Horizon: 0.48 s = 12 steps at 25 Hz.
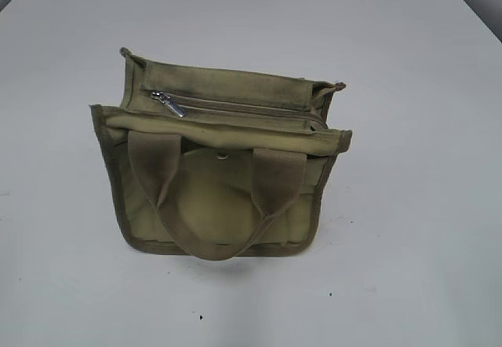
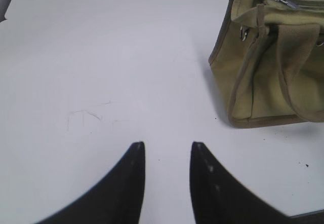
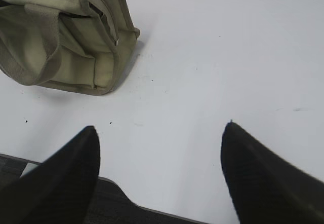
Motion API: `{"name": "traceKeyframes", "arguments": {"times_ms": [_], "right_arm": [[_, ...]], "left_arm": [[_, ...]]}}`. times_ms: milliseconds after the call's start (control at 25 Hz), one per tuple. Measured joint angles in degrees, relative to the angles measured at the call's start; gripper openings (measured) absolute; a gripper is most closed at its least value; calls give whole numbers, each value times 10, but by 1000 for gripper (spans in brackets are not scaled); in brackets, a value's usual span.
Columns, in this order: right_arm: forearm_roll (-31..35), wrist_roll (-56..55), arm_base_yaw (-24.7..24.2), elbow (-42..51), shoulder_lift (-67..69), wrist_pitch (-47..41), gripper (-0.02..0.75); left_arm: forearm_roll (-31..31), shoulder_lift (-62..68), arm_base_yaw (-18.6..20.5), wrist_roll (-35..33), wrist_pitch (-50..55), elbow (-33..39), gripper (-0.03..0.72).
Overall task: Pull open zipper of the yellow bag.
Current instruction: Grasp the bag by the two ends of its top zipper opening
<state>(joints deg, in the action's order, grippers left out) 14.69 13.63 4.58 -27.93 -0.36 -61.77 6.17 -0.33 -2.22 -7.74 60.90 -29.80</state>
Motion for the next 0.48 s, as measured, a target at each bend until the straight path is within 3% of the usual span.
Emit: {"name": "traceKeyframes", "arguments": {"times_ms": [480], "right_arm": [[0,0,0,0,0,0,575]], "left_arm": [[0,0,0,0,0,0,238]]}}
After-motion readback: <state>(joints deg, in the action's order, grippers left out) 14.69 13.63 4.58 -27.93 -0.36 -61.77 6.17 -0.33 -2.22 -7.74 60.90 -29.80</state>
